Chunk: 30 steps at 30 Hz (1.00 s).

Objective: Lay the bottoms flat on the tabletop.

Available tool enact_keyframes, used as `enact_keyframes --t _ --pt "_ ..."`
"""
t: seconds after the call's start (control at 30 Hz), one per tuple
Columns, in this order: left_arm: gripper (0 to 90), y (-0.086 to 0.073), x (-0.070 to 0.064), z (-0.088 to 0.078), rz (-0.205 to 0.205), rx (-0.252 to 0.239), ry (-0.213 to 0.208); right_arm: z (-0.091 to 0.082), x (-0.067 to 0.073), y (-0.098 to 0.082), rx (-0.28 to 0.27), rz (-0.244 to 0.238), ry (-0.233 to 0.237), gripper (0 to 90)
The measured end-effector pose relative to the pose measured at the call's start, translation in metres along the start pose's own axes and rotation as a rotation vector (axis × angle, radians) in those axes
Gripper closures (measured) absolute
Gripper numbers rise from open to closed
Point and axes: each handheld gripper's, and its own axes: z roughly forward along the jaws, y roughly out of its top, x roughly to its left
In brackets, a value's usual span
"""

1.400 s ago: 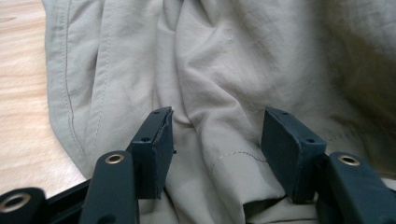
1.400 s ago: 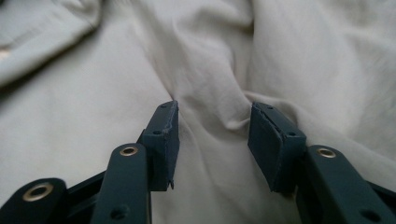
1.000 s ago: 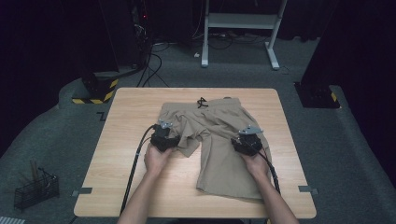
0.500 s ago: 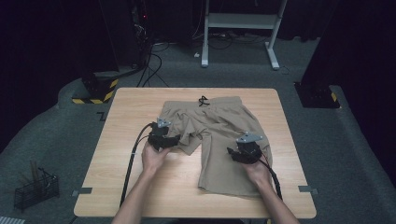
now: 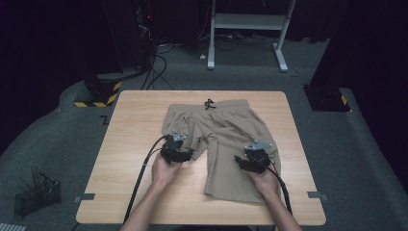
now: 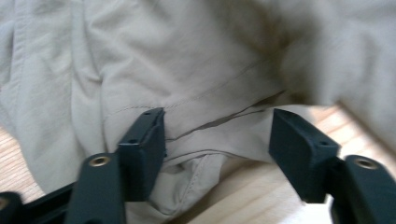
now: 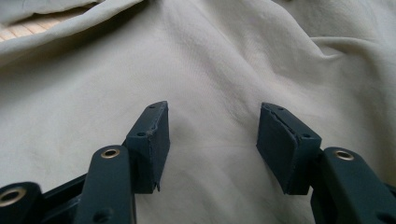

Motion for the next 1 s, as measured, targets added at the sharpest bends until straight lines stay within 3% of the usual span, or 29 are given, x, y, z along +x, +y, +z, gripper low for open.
enact_keyframes --t 0.07,0.1,0.17,0.23,0.3,0.43,0.57,0.73,0.87,1.0 --pt "53.2 0.0 0.001 0.0 0.011 0.01 0.019 0.0 0.0 0.0 0.0 -0.002 0.0 43.8" --pt "66.3 0.0 0.003 0.0 0.009 0.016 0.014 0.0 0.0 0.0 0.0 -0.002 -0.001 43.8" --pt "78.5 0.0 0.008 0.0 -0.001 0.036 0.015 0.0 0.0 0.0 0.0 0.0 -0.001 43.8" --pt "86.0 0.001 0.009 -0.001 0.017 0.054 0.027 0.0 0.0 0.0 0.0 0.0 -0.001 43.8" --pt "87.4 0.001 0.008 -0.005 0.035 0.056 0.03 0.0 0.0 0.0 0.0 -0.001 0.0 43.8" --pt "87.6 -0.001 0.006 -0.022 0.048 0.008 0.016 0.0 0.0 0.0 0.001 -0.001 -0.001 43.7" --pt "87.7 -0.008 0.006 -0.04 0.041 -0.025 -0.009 0.0 0.0 0.0 0.0 -0.001 -0.002 43.6" --pt "87.8 -0.028 0.007 -0.062 0.013 -0.038 -0.056 0.0 0.0 0.0 -0.001 -0.002 -0.002 43.6" --pt "87.7 -0.049 0.003 -0.076 0.003 -0.018 -0.093 0.0 0.0 0.0 0.0 -0.001 -0.002 43.4" --pt "87.3 -0.069 -0.001 -0.081 0.001 0.015 -0.092 0.0 0.0 0.0 0.0 -0.001 -0.003 43.3"
